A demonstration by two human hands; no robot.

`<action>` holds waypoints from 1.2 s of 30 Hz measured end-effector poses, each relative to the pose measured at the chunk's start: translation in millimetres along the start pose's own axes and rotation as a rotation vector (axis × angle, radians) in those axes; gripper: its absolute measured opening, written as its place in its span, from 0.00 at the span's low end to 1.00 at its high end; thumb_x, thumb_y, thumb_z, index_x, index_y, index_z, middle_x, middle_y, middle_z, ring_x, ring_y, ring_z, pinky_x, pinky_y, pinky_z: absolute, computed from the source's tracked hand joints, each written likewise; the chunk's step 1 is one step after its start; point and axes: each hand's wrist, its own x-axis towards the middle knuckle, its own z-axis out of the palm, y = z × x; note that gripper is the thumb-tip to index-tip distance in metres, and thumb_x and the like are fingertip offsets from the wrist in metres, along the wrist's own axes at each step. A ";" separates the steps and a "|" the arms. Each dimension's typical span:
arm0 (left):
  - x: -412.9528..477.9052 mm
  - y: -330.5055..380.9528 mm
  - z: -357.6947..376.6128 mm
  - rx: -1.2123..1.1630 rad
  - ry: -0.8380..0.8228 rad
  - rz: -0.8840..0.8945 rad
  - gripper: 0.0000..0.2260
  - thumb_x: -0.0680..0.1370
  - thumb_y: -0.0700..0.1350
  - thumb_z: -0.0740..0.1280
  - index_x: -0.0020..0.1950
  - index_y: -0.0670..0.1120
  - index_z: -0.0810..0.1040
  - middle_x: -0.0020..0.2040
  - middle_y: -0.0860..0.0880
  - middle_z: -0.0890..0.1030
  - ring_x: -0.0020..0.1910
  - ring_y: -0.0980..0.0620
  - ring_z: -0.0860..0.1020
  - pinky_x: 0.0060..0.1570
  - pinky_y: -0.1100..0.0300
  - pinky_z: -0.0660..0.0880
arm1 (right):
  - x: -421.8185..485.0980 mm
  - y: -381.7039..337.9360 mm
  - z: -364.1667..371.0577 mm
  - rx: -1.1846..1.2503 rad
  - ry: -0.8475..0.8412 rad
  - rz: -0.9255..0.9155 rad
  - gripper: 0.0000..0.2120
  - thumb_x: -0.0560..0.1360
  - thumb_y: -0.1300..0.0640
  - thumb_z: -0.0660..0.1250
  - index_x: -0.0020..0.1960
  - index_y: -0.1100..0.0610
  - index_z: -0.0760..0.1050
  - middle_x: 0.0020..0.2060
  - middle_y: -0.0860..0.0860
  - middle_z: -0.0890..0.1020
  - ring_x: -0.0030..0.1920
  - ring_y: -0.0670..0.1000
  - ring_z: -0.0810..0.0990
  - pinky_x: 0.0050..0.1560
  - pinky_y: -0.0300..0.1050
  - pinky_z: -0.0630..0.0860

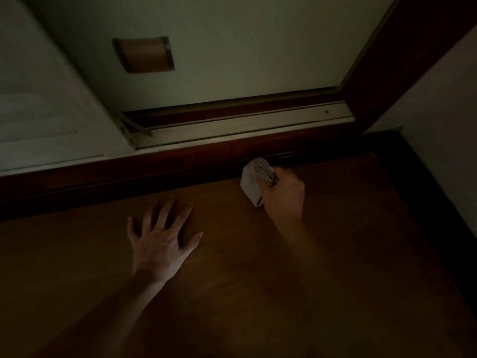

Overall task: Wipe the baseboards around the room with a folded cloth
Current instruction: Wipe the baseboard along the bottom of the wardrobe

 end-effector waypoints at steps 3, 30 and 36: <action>1.8 1.2 -0.7 0.016 -0.021 -0.011 0.35 0.75 0.77 0.45 0.77 0.63 0.63 0.78 0.50 0.63 0.76 0.40 0.61 0.66 0.24 0.58 | 3.2 1.1 2.6 0.026 -0.060 -0.049 0.11 0.75 0.54 0.73 0.43 0.61 0.78 0.39 0.55 0.78 0.38 0.49 0.76 0.35 0.40 0.68; 5.5 12.3 -4.2 0.059 -0.081 -0.022 0.32 0.77 0.75 0.44 0.78 0.65 0.60 0.78 0.49 0.63 0.75 0.38 0.61 0.65 0.21 0.57 | 12.1 8.6 -5.6 -0.050 -0.081 -0.101 0.06 0.75 0.58 0.72 0.43 0.61 0.79 0.40 0.55 0.78 0.38 0.51 0.78 0.34 0.42 0.72; 5.7 13.6 -2.6 0.068 -0.079 -0.046 0.32 0.76 0.75 0.44 0.78 0.67 0.57 0.78 0.48 0.62 0.76 0.38 0.60 0.66 0.23 0.57 | 8.5 -1.8 3.4 -0.019 -0.113 -0.128 0.07 0.74 0.57 0.73 0.43 0.60 0.79 0.41 0.54 0.79 0.37 0.49 0.76 0.35 0.39 0.68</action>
